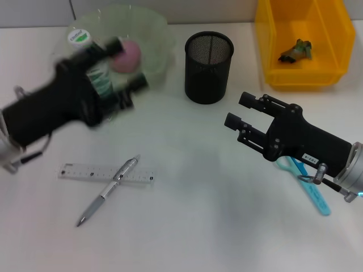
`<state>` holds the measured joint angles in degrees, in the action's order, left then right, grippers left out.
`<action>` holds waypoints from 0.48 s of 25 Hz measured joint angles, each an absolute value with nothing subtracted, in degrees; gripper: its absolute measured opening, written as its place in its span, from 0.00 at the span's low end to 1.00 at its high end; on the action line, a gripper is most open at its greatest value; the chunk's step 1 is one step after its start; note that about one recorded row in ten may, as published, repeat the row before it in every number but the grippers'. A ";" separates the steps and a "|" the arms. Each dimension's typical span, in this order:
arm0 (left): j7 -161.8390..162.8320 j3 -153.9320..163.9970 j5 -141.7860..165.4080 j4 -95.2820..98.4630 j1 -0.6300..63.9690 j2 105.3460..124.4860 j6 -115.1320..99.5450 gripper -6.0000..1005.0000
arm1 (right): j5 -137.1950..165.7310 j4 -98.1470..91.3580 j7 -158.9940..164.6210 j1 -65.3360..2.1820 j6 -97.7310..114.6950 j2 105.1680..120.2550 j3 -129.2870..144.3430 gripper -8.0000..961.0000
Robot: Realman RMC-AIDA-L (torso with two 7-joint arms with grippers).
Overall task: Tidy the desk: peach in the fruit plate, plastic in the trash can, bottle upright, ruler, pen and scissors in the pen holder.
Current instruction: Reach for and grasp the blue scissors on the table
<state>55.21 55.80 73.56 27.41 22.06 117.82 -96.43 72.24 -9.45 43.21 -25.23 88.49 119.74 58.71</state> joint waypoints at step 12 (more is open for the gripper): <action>65.12 56.56 91.35 34.15 22.13 117.74 -104.56 0.78 | 72.24 -9.79 44.76 -25.19 89.13 119.44 58.94 0.60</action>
